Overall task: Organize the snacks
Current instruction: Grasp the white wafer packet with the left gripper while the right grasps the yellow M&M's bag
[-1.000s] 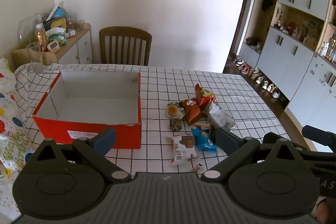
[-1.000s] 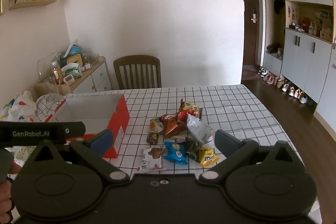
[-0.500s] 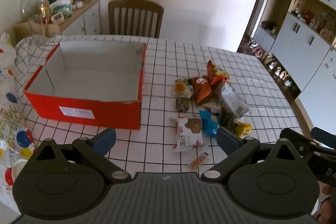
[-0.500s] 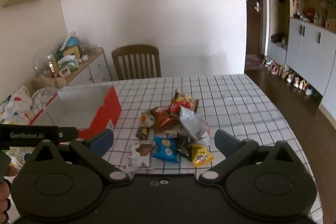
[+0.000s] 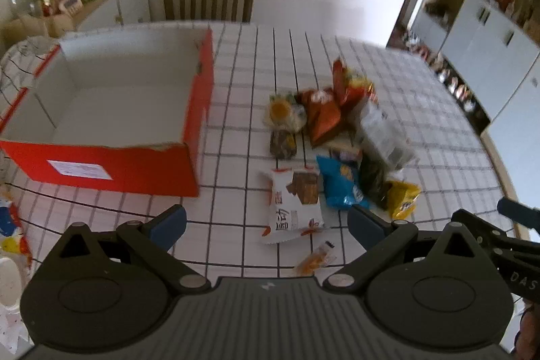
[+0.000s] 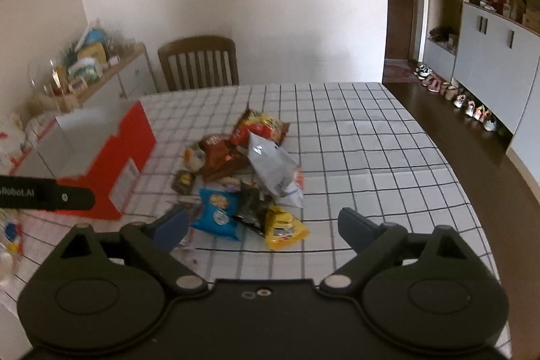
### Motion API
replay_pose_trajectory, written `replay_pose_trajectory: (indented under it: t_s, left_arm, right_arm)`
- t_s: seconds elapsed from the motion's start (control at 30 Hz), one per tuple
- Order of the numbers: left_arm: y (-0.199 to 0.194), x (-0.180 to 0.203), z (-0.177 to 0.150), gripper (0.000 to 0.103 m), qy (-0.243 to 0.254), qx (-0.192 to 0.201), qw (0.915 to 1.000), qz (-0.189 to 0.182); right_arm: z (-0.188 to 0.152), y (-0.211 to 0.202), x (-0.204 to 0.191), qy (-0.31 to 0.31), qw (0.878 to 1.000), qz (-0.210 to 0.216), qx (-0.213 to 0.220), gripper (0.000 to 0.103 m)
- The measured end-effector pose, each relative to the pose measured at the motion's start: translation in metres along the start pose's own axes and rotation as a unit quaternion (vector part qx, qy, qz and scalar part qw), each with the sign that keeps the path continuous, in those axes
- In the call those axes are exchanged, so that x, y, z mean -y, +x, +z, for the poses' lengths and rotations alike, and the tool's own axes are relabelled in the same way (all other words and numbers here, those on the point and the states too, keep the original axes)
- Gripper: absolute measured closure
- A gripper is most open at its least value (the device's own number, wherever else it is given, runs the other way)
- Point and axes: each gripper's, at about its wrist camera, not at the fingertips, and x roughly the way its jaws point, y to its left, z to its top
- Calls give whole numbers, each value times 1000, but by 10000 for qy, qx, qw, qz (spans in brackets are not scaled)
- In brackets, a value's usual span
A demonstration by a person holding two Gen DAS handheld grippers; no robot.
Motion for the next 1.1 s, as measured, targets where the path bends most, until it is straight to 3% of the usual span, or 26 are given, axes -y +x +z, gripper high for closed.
replay_pose_trajectory:
  t_s: [0.4, 0.6, 0.87, 1.1]
  left_arm:
    - [89, 11, 7, 1, 64, -630, 9969, 470]
    - [105, 10, 13, 1, -322, -711, 9963, 362]
    - [118, 25, 19, 1, -151, -716, 9966, 388]
    - [128, 22, 20, 2, -284, -802, 9957, 375]
  right_arm:
    - [-10, 74, 12, -684, 9962, 159, -517, 29]
    - [-12, 98, 17, -909, 9935, 216, -648, 36]
    - [-13, 114, 23, -962, 9920, 342, -739, 43]
    - [-12, 125, 20, -1017, 9908, 403, -803, 45]
